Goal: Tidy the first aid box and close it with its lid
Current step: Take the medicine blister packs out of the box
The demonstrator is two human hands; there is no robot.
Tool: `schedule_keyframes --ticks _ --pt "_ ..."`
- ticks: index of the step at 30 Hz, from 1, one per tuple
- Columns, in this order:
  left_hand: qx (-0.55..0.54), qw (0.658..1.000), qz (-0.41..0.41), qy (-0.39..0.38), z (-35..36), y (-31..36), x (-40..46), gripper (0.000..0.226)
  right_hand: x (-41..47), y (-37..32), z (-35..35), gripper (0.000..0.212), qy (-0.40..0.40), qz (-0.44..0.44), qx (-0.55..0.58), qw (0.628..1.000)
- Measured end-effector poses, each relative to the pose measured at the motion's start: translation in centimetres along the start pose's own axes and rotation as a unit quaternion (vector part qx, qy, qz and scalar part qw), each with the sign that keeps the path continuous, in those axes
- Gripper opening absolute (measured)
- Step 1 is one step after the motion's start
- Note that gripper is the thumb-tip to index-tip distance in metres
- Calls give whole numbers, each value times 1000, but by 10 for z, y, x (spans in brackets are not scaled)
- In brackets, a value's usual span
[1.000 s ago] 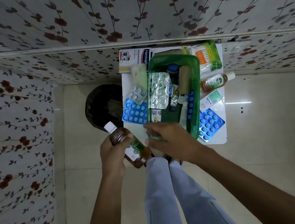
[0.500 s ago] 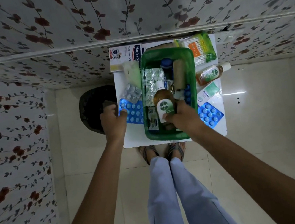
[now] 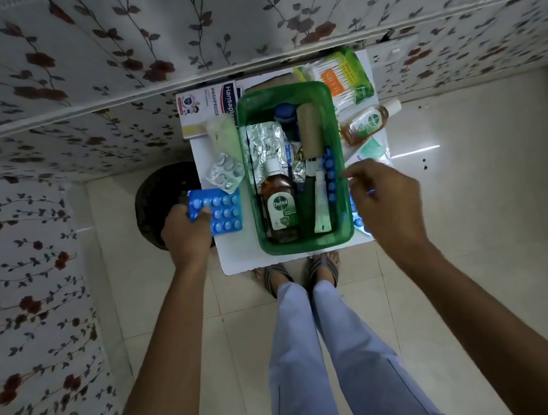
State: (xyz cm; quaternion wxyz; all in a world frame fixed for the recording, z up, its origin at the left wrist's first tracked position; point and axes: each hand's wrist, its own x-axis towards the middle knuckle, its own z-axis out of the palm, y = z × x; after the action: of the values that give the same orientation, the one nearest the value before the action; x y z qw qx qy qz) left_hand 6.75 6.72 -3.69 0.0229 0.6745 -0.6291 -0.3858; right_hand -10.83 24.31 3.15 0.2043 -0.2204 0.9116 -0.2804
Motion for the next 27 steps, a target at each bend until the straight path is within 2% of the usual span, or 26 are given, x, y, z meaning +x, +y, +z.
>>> schedule_keyframes --ticks 2,5,7,10,13,16,19,23,25,27 --pt "-12 999 17 29 -15 3 -11 16 5 31 -7 24 15 72 -54 996" --pt "-79 995 31 51 -31 14 -26 13 9 65 3 45 -68 142 -137 978" --pt "-131 990 40 42 -36 24 -34 17 7 74 15 67 -124 133 -182 966" --pt "-183 981 56 6 -40 41 -46 18 7 79 31 83 -130 122 -229 957" --pt "-208 974 66 -62 -33 57 -56 8 9 82 34 74 -114 142 -260 948" --pt "-199 971 73 -107 -21 67 -61 10 12 81 23 46 -127 176 -204 955" --pt "-166 972 103 -133 -11 76 -59 7 11 75 -5 30 -150 190 -186 952" --pt "-4 957 217 -192 6 88 -63 21 5 51 -53 21 -55 143 -218 964" --pt "86 937 263 -214 16 87 -70 31 4 32 -66 21 -16 102 -180 978" --pt "116 924 278 -236 24 83 -77 37 5 11 -70 24 7 62 -111 992"
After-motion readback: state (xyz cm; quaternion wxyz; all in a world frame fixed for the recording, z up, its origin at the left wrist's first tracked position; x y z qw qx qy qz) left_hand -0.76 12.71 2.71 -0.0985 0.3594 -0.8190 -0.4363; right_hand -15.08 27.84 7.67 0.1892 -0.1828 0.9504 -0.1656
